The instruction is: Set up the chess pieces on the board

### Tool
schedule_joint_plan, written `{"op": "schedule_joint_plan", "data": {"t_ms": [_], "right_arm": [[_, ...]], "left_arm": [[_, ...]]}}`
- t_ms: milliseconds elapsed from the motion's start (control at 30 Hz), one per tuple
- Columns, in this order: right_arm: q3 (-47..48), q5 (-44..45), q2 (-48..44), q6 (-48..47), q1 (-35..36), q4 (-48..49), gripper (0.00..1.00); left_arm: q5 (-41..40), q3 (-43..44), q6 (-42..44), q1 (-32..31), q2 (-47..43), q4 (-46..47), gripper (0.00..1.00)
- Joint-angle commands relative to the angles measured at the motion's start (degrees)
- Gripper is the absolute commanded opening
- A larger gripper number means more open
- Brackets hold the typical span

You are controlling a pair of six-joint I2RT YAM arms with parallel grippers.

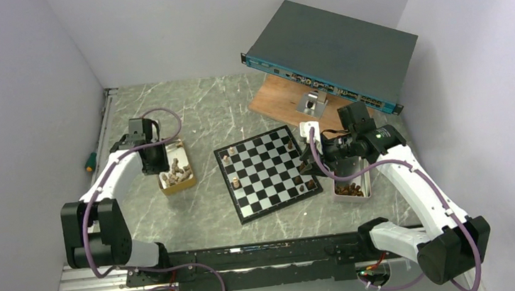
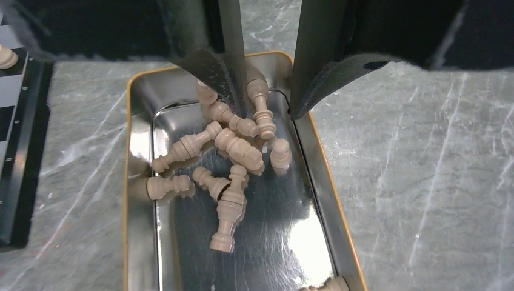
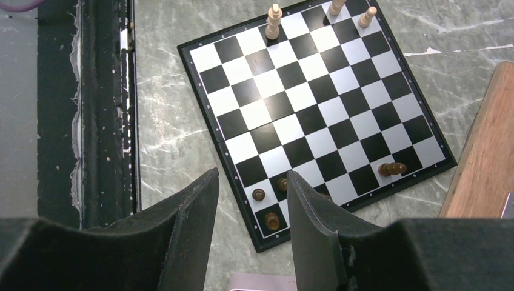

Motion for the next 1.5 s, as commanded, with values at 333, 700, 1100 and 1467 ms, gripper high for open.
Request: {"op": "schedule_joint_plan", "data": {"t_ms": [333,700,1100,1467], "right_arm": [[-0.23,-1.91,0.29,-0.93,0.32,0.18,0.48],[-0.16,-2.06,0.06,-1.18,0.32,-0.11,0.48],[-0.23,-2.08,-0.01,-1.18,0.32,-0.09,0.48],[-0.27,-2.09,0.37,-1.19,0.32,-0.11,0.48]], "left_arm": [[-5.33,4.05,-0.67,0.29,9.49,-0.39,0.35],[-7.04,5.17,-0.44,0.3,12.55,-0.23,0.27],[-5.8,7.88,1.14,0.23,13.94,-1.31,0.02],[-3.46,3.44,2.16,-0.15,-0.35,-0.41,0.0]]}}
